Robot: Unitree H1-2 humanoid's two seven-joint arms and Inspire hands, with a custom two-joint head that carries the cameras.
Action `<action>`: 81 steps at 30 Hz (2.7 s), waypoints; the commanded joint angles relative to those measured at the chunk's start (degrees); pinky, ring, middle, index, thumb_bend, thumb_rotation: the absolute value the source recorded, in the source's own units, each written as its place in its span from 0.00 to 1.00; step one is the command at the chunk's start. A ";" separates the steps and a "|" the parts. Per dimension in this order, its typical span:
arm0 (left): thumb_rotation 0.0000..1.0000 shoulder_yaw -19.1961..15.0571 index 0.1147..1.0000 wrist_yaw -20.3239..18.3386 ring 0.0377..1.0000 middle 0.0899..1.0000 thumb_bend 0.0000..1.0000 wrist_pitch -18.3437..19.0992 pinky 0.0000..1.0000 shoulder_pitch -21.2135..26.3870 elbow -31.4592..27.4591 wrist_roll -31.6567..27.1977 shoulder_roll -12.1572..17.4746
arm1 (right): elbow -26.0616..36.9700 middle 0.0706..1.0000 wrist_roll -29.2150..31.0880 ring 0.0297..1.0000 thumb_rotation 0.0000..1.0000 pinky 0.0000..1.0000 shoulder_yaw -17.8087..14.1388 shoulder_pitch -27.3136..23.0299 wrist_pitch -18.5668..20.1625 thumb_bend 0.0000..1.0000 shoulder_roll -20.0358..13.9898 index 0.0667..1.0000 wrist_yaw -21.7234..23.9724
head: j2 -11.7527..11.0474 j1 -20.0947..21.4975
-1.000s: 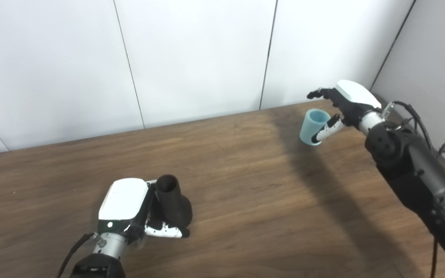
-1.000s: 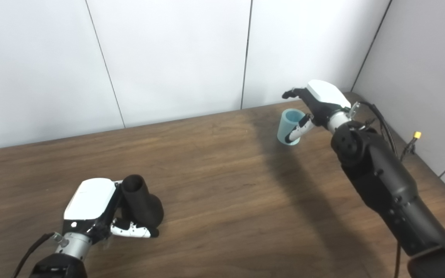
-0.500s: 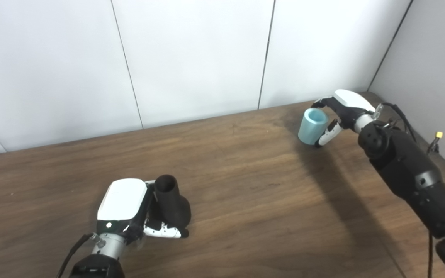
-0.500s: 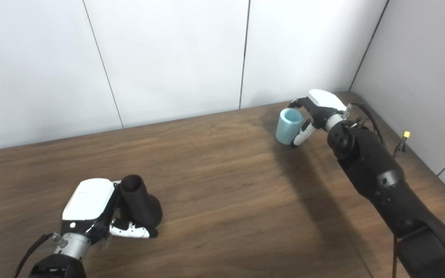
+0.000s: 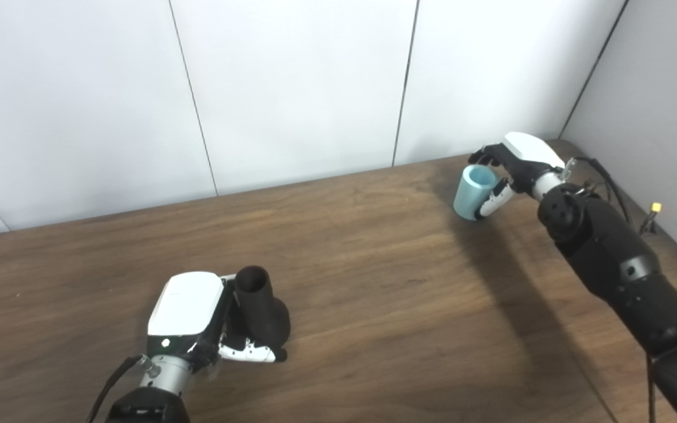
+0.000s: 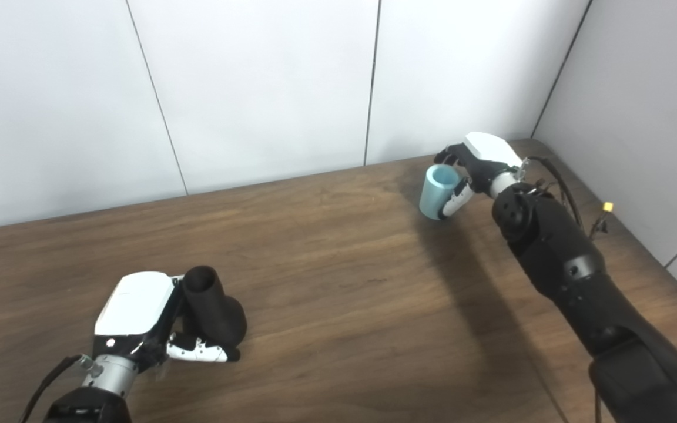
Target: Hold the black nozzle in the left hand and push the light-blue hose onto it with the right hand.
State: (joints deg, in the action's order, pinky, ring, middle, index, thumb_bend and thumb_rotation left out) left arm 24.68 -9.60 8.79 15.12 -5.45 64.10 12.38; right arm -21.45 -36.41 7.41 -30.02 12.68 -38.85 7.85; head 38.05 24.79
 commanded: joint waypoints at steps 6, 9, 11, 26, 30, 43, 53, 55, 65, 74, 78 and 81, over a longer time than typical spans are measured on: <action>0.00 -0.09 0.43 -0.93 0.49 0.39 0.53 0.74 0.38 0.51 -1.40 1.56 0.39 | 1.39 0.72 2.24 0.68 0.03 0.61 -1.13 -2.95 -3.34 0.92 -1.78 0.71 -1.14 | 0.54 -0.29; 0.00 -0.11 0.43 -0.70 0.49 0.40 0.53 0.46 0.39 0.52 -1.46 1.49 0.57 | 2.03 0.71 2.24 0.69 0.04 0.63 -0.69 -3.05 -2.44 0.92 -1.73 0.70 -0.06 | 0.78 -0.28; 0.00 -0.10 0.43 -1.24 0.49 0.40 0.53 0.46 0.39 0.54 -1.87 1.52 0.76 | 2.91 0.70 2.07 0.69 0.05 0.64 -0.49 -2.83 -1.71 0.90 -1.69 0.69 0.66 | 0.95 -0.43; 0.00 -0.49 0.43 -2.53 0.47 0.39 0.53 0.52 0.38 0.43 -2.90 2.22 0.92 | 4.22 0.69 1.05 0.71 0.13 0.68 -0.80 0.25 -4.36 0.52 -2.86 0.45 -1.00 | 1.88 -0.12; 0.00 -0.61 0.43 -3.04 0.47 0.40 0.53 0.93 0.37 0.37 -3.16 2.19 0.69 | 4.45 0.61 -0.62 0.67 0.12 0.70 -0.49 0.81 -6.22 0.52 -3.01 0.45 -3.32 | 2.09 -0.19; 0.00 -0.43 0.43 -2.08 0.47 0.39 0.53 0.55 0.36 0.30 -2.92 2.38 0.52 | 5.17 0.54 -1.42 0.60 0.12 0.69 -1.37 1.04 -7.41 0.52 -2.11 0.45 -7.59 | 2.41 -0.62; 0.00 -0.23 0.43 -2.57 0.46 0.39 0.53 0.99 0.36 0.29 -3.16 2.87 0.01 | 9.84 0.47 -0.18 0.42 0.00 0.47 -2.99 1.94 -9.43 0.52 -1.11 0.43 -7.97 | 2.50 -1.07; 0.00 -0.24 0.43 -2.74 0.46 0.38 0.53 1.09 0.36 0.29 -3.20 2.73 -0.05 | 10.94 0.46 -0.35 0.40 0.00 0.47 -3.08 1.84 -8.84 0.52 -0.93 0.45 -7.43 | 2.51 -1.22; 0.00 0.06 0.43 -2.93 0.45 0.38 0.53 1.54 0.36 0.34 -3.25 2.88 -0.16 | 14.60 0.47 -0.14 0.37 0.00 0.40 -4.10 1.68 -6.98 0.52 -0.78 0.46 -5.66 | 2.57 -1.28; 0.00 0.04 0.43 -2.60 0.45 0.38 0.53 1.55 0.35 0.31 -3.10 2.77 -0.27 | 14.98 0.45 -0.25 0.41 0.00 0.54 -5.39 2.23 -8.36 0.52 -0.63 0.46 -7.36 | 2.47 -1.42; 0.00 0.04 0.43 -2.72 0.45 0.38 0.53 1.67 0.36 0.33 -3.09 2.78 -0.35 | 15.49 0.45 0.13 0.40 0.00 0.48 -6.28 2.38 -9.13 0.52 -0.35 0.46 -8.30 | 2.49 -1.30; 0.00 0.14 0.43 -2.62 0.44 0.37 0.53 1.58 0.35 0.34 -3.14 2.90 -0.33 | 16.36 0.46 -0.14 0.40 0.00 0.47 -6.64 2.42 -8.97 0.52 -0.25 0.47 -8.26 | 2.54 -1.28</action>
State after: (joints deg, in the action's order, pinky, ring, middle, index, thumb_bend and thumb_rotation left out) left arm 24.77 -12.24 10.46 14.96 -7.04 66.15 12.02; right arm -7.52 -36.69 1.94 -26.01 4.79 -38.12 1.24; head 40.52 23.47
